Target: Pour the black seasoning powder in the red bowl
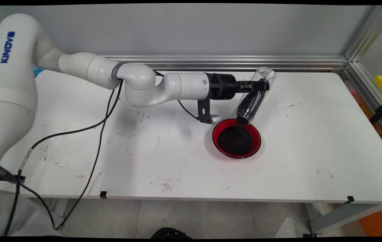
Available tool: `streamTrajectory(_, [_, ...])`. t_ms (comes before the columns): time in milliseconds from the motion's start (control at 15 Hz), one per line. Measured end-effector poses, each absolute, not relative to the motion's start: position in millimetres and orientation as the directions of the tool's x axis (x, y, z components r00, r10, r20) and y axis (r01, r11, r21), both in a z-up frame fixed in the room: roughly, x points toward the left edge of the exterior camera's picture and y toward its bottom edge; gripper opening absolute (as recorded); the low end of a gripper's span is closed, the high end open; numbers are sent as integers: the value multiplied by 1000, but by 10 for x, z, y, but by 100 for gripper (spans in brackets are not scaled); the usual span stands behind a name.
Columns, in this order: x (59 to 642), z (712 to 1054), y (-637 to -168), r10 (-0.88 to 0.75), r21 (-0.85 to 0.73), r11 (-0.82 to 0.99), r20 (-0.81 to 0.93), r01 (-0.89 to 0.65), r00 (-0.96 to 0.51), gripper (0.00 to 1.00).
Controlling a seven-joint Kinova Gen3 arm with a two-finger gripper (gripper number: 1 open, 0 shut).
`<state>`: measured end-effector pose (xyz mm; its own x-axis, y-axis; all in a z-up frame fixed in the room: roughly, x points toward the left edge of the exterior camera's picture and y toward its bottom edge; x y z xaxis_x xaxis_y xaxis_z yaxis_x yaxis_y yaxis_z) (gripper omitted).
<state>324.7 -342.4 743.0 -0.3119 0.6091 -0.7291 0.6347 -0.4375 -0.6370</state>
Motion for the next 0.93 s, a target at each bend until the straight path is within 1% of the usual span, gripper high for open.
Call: streamTrajectory(933, [3222,7461,-3494,590,-624,-471,-748,623,-304,0])
